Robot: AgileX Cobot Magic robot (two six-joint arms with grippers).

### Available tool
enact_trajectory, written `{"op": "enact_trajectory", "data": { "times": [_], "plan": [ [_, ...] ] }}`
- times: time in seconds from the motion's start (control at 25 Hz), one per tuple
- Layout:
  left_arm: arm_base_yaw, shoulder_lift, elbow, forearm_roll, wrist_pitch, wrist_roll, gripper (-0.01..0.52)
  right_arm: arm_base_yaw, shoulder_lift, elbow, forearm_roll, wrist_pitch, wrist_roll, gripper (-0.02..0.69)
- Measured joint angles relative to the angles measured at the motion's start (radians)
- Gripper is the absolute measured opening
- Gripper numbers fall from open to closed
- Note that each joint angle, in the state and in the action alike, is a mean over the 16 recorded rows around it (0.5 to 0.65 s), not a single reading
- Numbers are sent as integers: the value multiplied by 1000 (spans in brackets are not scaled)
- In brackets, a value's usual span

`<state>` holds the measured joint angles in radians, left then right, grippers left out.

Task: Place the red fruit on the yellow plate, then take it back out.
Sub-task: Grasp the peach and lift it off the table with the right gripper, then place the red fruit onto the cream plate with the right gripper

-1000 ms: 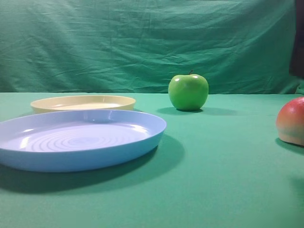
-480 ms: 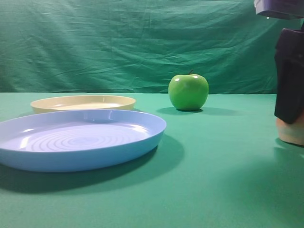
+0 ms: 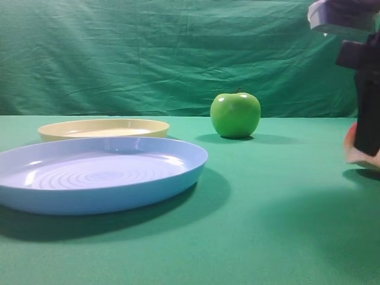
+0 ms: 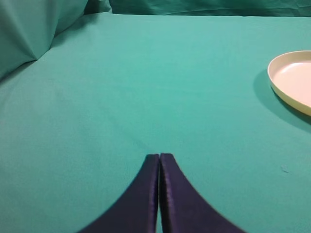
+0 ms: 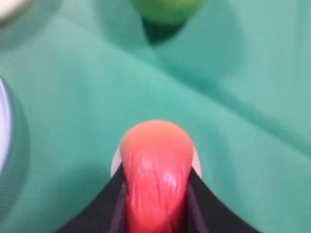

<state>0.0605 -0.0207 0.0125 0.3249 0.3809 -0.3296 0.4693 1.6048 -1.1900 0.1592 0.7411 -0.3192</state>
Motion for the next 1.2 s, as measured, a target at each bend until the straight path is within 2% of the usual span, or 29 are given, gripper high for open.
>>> {"op": "enact_trajectory", "data": {
  "times": [0.24, 0.52, 0.92, 1.08, 1.2],
  "plan": [
    [0, 0, 0, 0, 0, 1, 0, 90, 82, -266, 0, 9, -10, 180],
    [0, 0, 0, 0, 0, 1, 0, 205, 281, -512, 0, -12, -45, 178],
    [0, 0, 0, 0, 0, 1, 0, 295, 582, -684, 1, -88, -89, 178],
    [0, 0, 0, 0, 0, 1, 0, 304, 656, -701, 2, -127, -94, 218],
    [0, 0, 0, 0, 0, 1, 0, 305, 690, -705, 2, -152, -96, 290]
  ]
}}
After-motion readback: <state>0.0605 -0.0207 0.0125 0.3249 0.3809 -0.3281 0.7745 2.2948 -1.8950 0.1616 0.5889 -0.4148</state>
